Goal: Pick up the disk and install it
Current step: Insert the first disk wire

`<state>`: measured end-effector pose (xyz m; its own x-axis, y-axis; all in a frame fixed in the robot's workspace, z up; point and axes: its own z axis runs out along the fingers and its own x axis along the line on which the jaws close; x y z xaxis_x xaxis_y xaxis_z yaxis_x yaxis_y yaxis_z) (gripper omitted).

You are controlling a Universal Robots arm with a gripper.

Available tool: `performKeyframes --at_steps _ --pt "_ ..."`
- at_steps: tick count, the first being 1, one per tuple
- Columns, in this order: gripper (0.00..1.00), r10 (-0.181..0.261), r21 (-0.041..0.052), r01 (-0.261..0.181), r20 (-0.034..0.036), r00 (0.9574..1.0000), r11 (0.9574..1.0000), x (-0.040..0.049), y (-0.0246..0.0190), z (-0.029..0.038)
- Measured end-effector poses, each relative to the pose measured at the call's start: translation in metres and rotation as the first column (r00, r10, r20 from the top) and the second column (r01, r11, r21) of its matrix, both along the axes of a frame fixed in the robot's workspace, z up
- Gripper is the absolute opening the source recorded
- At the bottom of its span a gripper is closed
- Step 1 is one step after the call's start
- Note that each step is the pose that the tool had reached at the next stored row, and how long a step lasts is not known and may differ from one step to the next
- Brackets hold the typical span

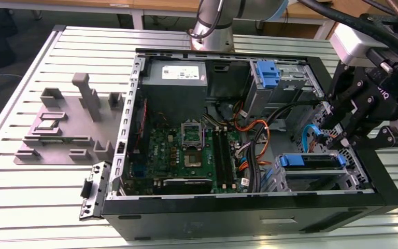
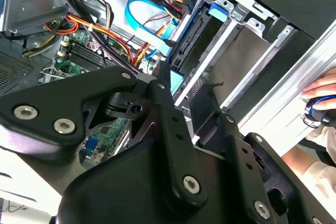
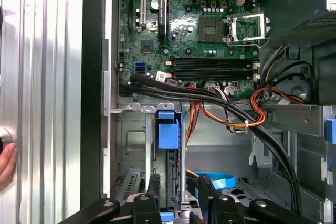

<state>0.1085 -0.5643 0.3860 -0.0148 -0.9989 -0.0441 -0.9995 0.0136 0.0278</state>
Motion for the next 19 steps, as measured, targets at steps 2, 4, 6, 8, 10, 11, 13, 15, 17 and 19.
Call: performKeyframes --at_steps 2,4,6,8,10,11,13,15,17,19 --pt "0.42 0.0 -0.0001 0.0 0.0 1.0 1.0 0.0008 0.0014 -0.0007" --pt "0.42 0.0 0.0002 0.0 0.0 1.0 1.0 0.0022 0.0026 -0.0032" --pt "0.42 0.0 0.0001 0.0 0.0 1.0 1.0 0.0037 0.0039 -0.0065" --pt "0.42 0.0 -0.0001 0.0 0.0 1.0 1.0 0.0048 0.0051 -0.0098" --pt "0.42 0.0 -0.0004 0.0 0.0 1.0 1.0 0.0057 0.0064 -0.012" --pt "0.42 0.0 -0.0002 0.0 0.0 1.0 1.0 0.0058 0.007 -0.013" --pt "0.42 0.0 0.0002 0.0 0.0 1.0 1.0 0.0064 0.008 -0.0153" --pt "0.42 0.0 0.0 0.0 0.0 1.0 1.0 0.0076 0.0089 -0.0177" --pt "0.42 0.0 -0.0002 0.0 0.0 1.0 1.0 0.0085 0.0095 -0.02" --pt "0.42 0.0 -0.0001 0.0 0.0 1.0 1.0 0.0086 0.0098 -0.0227"
